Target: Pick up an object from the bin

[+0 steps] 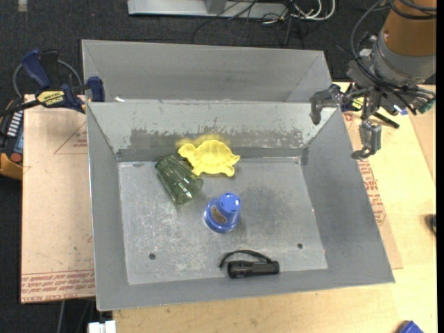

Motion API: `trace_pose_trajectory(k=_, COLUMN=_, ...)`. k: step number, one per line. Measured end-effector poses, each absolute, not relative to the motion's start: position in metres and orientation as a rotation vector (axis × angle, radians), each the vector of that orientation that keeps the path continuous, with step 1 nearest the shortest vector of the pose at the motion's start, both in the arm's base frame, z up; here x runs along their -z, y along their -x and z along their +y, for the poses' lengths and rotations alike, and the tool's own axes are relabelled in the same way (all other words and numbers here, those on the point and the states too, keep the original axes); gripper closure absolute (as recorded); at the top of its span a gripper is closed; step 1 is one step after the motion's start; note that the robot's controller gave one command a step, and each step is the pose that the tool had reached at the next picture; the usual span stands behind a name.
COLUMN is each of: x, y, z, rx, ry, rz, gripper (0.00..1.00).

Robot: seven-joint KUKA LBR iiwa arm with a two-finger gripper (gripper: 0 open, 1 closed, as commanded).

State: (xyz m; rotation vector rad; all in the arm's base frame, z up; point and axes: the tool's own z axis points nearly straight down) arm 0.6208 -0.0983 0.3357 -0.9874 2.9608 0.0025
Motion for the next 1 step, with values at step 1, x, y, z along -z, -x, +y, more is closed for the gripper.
trace_pose_trajectory(k=1, x=-0.4128, y=-0.6290, z=-0.0678, rx=-0.003, ry=1.049, rz=2.940, gripper=1.00)
